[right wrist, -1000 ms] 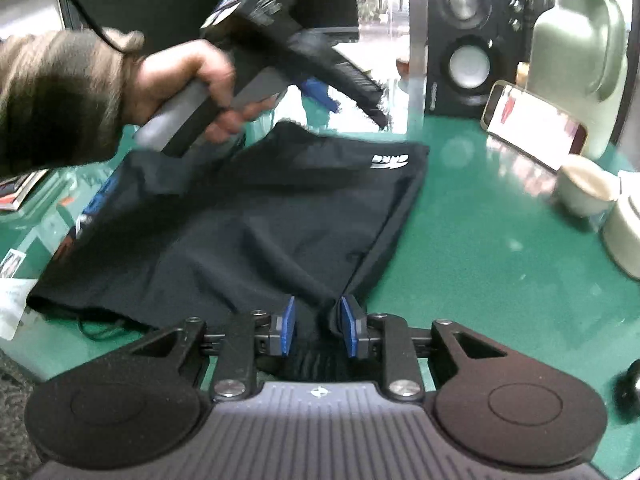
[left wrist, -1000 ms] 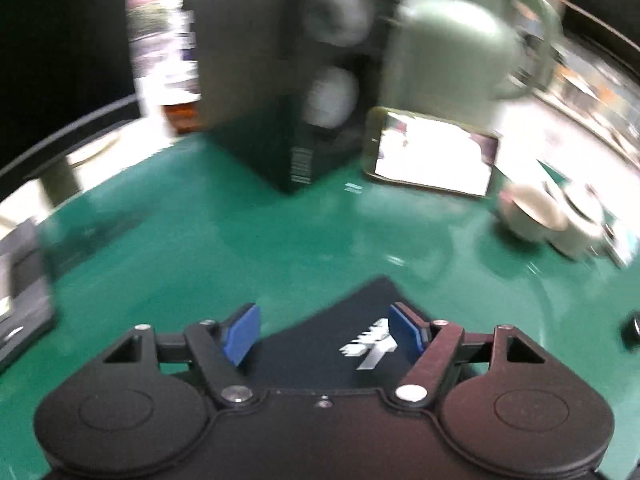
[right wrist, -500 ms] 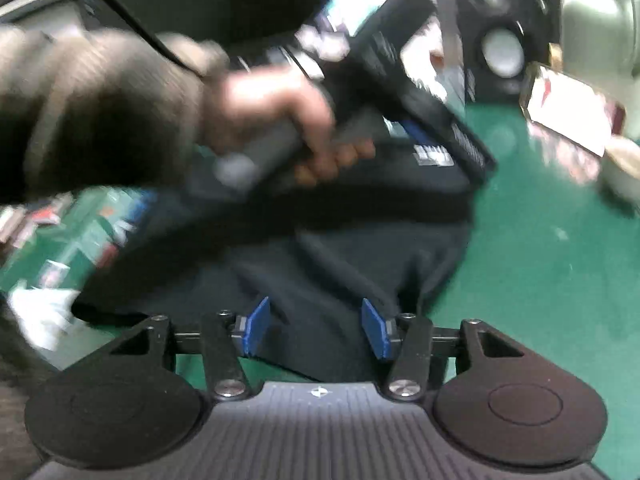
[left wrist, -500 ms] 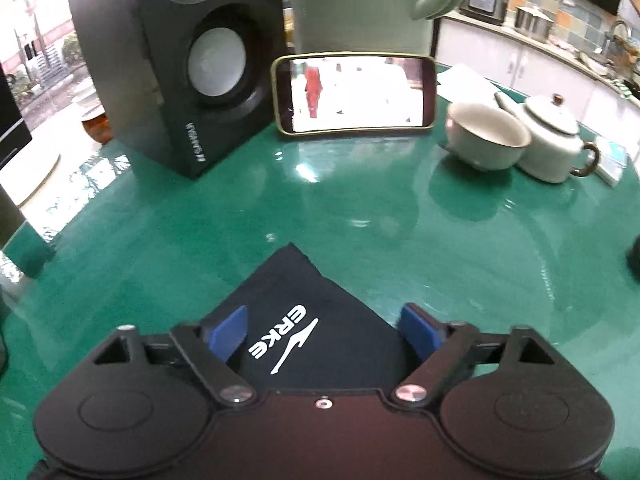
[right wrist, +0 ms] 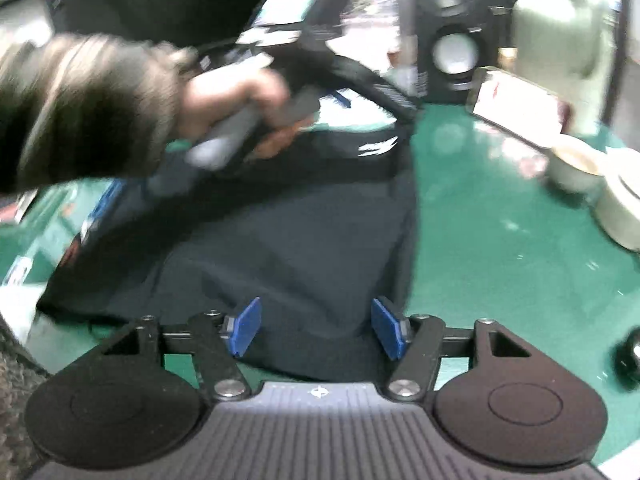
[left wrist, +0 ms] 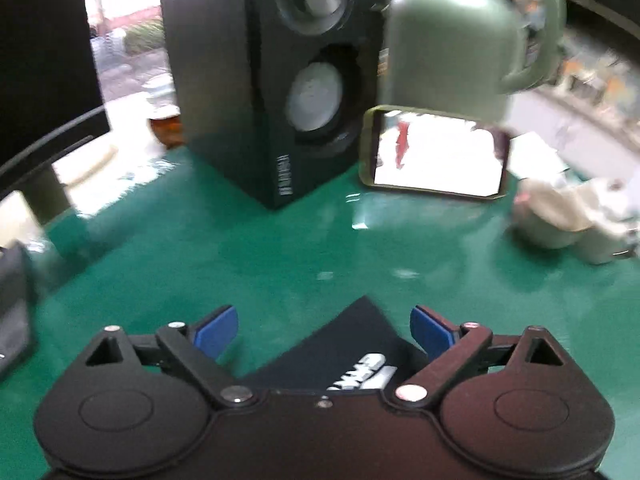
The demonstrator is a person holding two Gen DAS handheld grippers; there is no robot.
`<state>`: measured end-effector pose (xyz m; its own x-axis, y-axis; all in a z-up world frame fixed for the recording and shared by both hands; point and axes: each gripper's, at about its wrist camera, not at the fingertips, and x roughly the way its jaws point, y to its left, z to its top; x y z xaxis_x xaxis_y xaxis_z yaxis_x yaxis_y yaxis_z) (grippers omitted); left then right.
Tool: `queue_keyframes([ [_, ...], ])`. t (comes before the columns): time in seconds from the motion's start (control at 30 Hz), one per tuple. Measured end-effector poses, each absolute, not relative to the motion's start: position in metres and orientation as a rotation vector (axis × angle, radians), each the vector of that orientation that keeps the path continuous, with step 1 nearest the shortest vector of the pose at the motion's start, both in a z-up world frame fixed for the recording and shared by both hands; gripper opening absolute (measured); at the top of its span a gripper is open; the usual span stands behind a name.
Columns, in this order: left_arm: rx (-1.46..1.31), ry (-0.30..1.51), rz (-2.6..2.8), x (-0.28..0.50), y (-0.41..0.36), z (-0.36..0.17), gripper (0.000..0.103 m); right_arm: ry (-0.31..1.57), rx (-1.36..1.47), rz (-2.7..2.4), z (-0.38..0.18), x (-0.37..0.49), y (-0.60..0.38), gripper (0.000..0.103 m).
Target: Fold clothes
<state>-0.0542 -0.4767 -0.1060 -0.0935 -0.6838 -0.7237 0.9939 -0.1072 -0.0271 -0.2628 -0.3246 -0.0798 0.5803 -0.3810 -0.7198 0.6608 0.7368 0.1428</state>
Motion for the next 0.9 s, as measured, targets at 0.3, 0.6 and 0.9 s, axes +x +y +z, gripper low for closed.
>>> queue_keyframes([
  [0.3,0.753,0.609,-1.501,-0.064,-0.477,-0.130,0.097,0.796,0.374,-0.708,-0.108,-0.257,-0.338,0.013],
  [0.6,0.486,0.647,-1.309,0.022,-0.469,-0.094,0.092,0.736,0.423,-0.777,-0.095,-0.265,-0.351,0.016],
  [0.9,0.686,0.638,-1.463,-0.021,-0.476,-0.121,0.052,0.770,0.308,-0.764,-0.107,-0.237,-0.359,0.016],
])
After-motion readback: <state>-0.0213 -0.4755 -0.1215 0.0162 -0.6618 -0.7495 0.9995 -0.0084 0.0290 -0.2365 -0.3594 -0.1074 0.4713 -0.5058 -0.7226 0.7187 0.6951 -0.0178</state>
